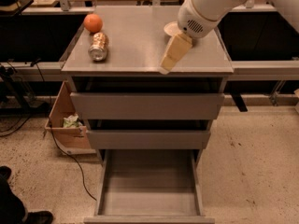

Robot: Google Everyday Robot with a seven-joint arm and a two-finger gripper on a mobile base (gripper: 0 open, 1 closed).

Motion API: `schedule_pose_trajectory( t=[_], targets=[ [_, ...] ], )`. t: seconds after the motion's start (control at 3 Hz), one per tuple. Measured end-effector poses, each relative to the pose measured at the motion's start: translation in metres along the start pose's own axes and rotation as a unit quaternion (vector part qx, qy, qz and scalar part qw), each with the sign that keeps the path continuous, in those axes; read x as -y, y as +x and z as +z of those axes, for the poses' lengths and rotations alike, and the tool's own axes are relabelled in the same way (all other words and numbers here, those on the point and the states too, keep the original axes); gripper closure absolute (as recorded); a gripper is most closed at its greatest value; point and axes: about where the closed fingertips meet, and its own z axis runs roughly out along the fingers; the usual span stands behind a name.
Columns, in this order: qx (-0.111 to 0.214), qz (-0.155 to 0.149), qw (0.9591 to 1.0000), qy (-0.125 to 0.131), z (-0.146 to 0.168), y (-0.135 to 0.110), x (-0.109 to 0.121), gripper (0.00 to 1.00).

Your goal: Place orange can into bottom drawer

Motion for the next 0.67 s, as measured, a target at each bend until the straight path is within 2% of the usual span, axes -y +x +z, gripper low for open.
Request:
schedule_pose_trajectory(
  t=[0.33,0.67],
  targets=[
    [-0.001,-0.001,1.0,-0.001,0.0,0.0,0.0,0.0],
    [0.02,0.029,0.9994,0.006,0.018,-0.014,0.0,0.0]
  ],
)
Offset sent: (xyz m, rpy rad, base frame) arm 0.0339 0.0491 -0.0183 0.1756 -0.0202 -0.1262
